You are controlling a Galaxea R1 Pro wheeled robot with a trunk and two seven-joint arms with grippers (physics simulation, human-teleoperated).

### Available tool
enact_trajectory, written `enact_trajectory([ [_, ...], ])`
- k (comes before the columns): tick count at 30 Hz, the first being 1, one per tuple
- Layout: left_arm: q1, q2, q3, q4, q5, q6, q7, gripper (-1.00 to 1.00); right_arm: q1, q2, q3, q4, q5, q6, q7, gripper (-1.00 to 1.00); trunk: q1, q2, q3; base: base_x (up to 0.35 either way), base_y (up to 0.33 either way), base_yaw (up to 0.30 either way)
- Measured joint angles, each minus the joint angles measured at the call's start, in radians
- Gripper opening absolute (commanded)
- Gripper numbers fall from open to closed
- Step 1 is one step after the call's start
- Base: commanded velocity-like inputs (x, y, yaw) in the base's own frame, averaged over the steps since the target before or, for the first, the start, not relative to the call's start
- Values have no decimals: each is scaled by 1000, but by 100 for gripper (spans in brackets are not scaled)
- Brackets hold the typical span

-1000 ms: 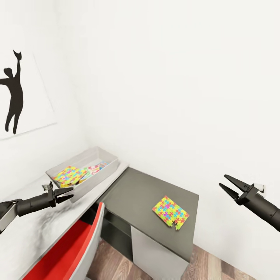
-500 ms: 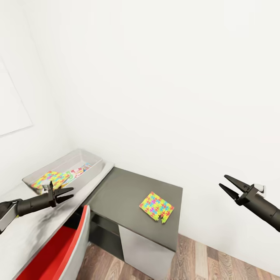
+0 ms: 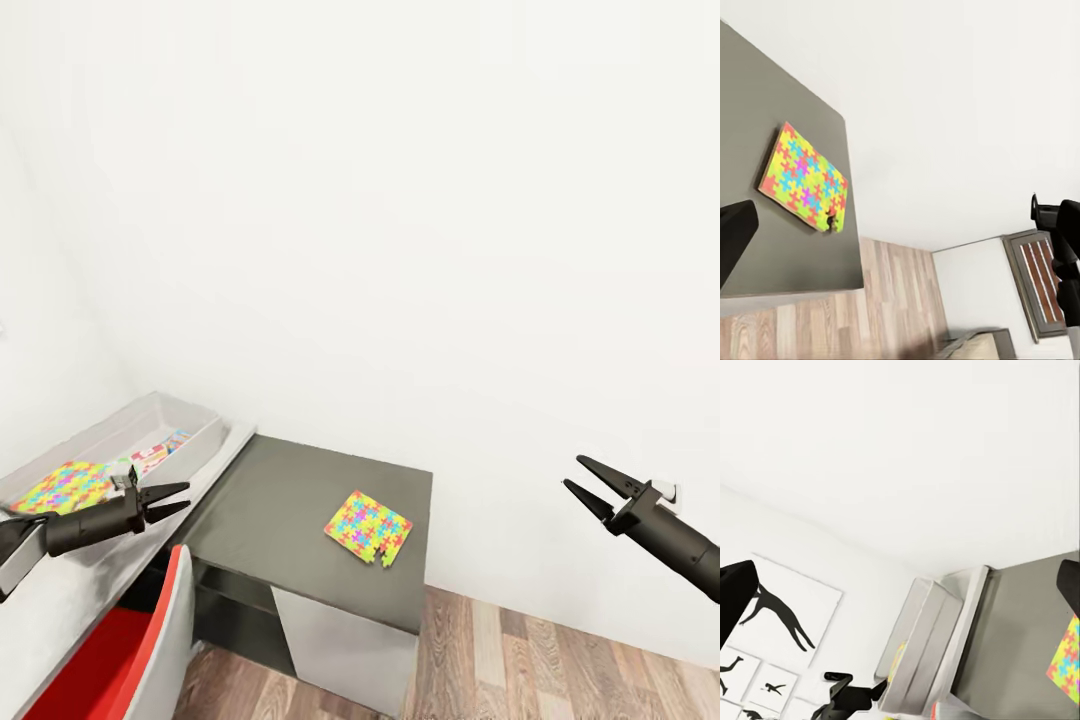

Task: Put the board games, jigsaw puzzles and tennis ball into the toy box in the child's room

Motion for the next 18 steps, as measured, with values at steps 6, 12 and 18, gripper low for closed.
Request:
enact_trajectory([
  [6,0,-3,0,0,0,0,1,100,0,0,0,3,0,-1,0,100,0,0,-3,0,0,-265],
  [12,0,-3,0,0,0,0,1,100,0,-1,1,4,0,-18,1,100,0,0,-5,0,0,-265],
  [18,0,-2,0,0,-1,0,0,100,0,0,1,4,1,-21,2,100,0,0,-8,1,0,-265],
])
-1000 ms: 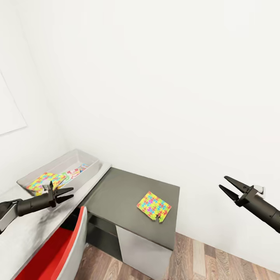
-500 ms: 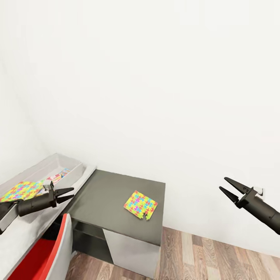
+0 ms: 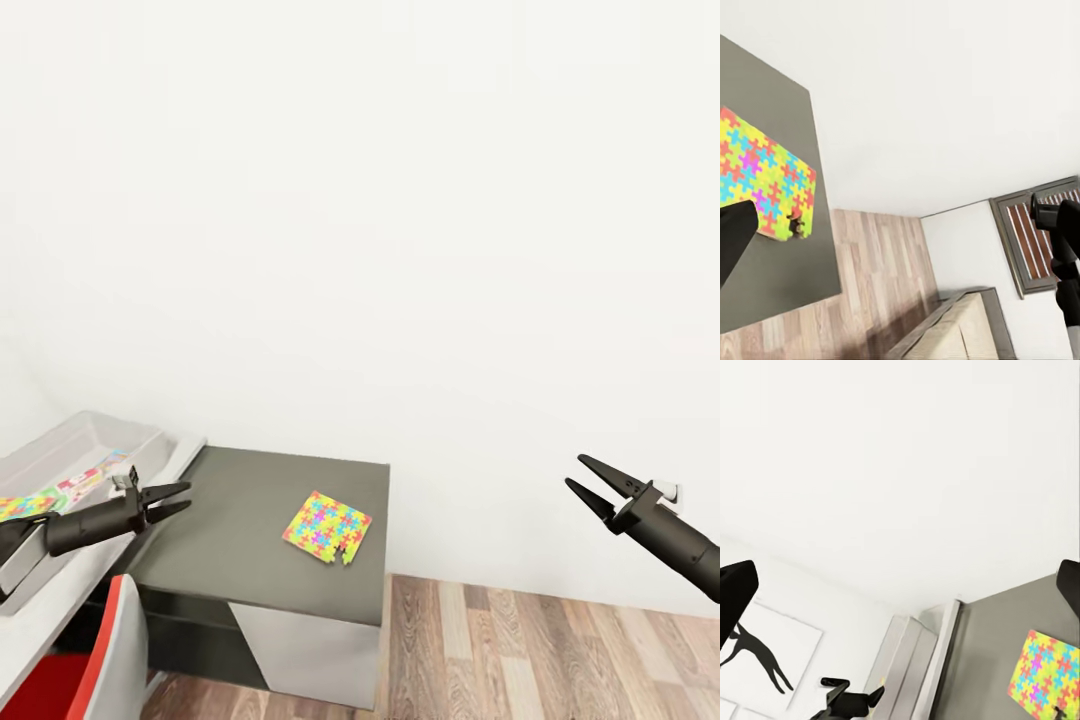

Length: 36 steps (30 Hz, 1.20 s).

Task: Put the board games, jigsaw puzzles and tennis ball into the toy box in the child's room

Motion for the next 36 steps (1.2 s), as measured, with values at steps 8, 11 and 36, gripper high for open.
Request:
enact_trajectory([
  [8,0,-1,0,0,-2,0,2,100,0,0,0,0,0,0,0,100,0,0,-3,162,0,-265],
  [11,0,1,1,0,-3,0,1,100,0,-1,0,0,0,0,0,100,0,0,-5,167,0,-265],
  [36,0,1,1,0,0,0,1,100,0,0,3,-14,0,-2,-2,100,0,0,-15,62,25,-244],
])
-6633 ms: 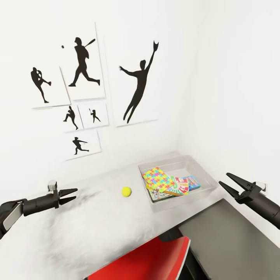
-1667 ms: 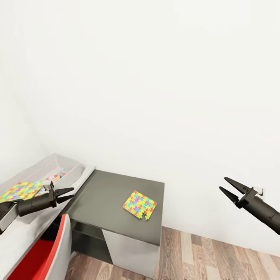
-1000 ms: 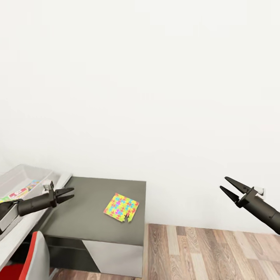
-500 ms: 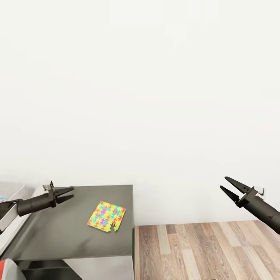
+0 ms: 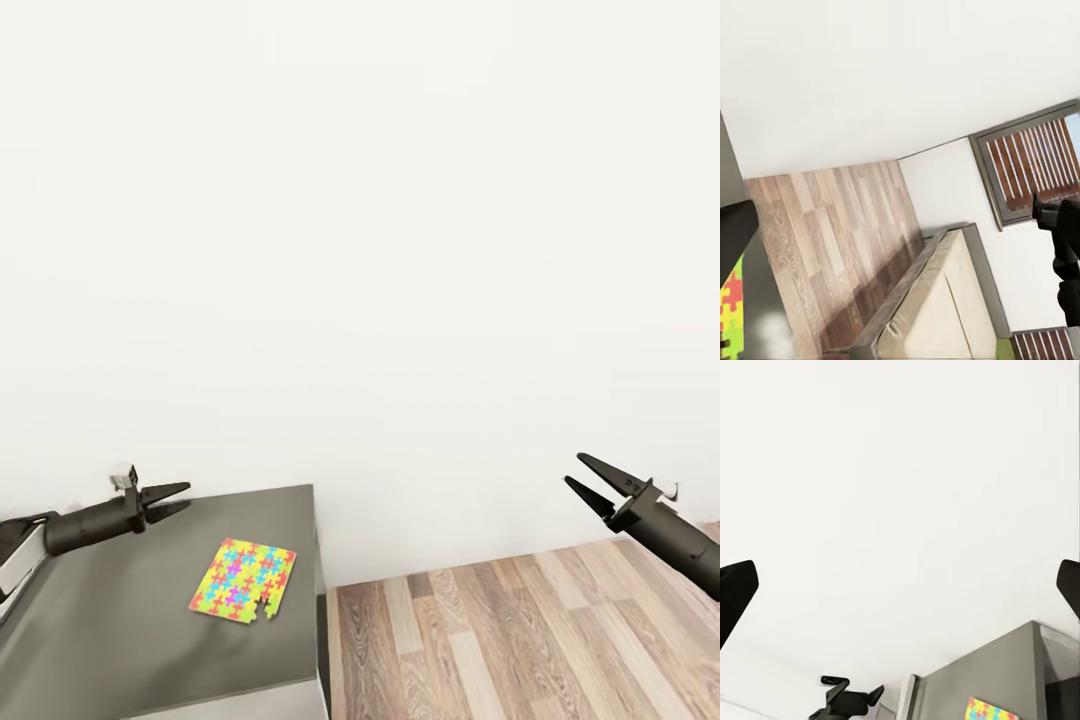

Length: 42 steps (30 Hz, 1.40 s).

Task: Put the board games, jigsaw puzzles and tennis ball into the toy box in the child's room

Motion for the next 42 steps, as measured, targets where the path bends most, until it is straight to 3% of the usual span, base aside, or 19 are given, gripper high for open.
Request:
enact_trajectory([
  [15,0,-2,1,0,-1,0,1,100,0,1,9,-4,1,-2,-20,100,0,0,-2,-53,0,-45],
  [21,0,-3,0,0,-1,0,5,100,0,2,23,-7,12,-2,-100,100,0,0,-2,-1,0,0],
  [24,0,-3,0,0,-2,0,7,100,0,3,59,-7,28,-2,-191,100,0,0,-2,0,0,0],
  [28,0,-3,0,0,-3,0,9,100,-5,4,162,-5,77,-2,-394,100,0,0,-2,0,0,0],
  [31,1,-2,1,1,-3,0,9,100,-25,9,215,-4,102,-2,-534,100,0,0,-2,0,0,0],
  [33,0,-1,1,2,-3,0,10,100,-51,30,263,0,126,0,-651,100,0,0,-2,0,0,0],
  [37,0,-1,1,3,-3,2,12,100,-81,71,311,4,142,7,-795,100,0,0,-2,0,0,0],
  [39,0,-1,1,3,-3,4,14,100,-105,98,352,9,154,12,-917,100,0,0,-2,0,0,0],
  [42,1,-2,1,3,-5,4,22,100,-118,115,397,8,163,12,-1012,100,0,0,-2,0,0,0],
])
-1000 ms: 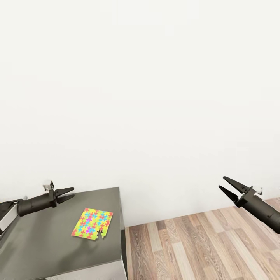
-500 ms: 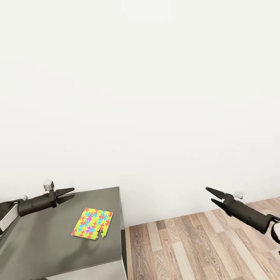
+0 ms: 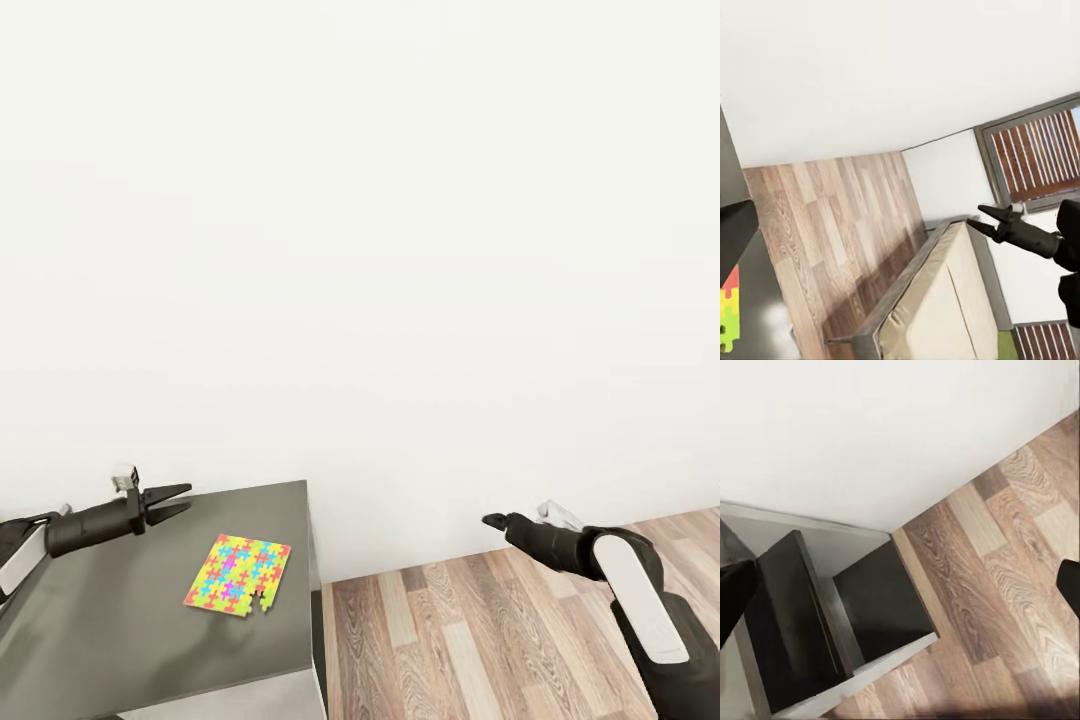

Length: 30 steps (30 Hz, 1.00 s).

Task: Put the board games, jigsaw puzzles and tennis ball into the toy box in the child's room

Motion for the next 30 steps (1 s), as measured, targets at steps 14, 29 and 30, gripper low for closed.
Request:
enact_trajectory([
  [14,-16,-76,30,-10,2,-5,549,100,-10,20,116,5,115,-44,-86,100,0,0,0,0,0,0],
  [29,-17,-121,59,-26,12,-47,915,100,-12,92,131,-5,184,-39,-82,100,0,0,0,0,0,65],
  [30,-17,-125,60,-26,11,-47,919,100,-12,92,131,-4,184,-39,-82,100,0,0,0,0,0,244],
])
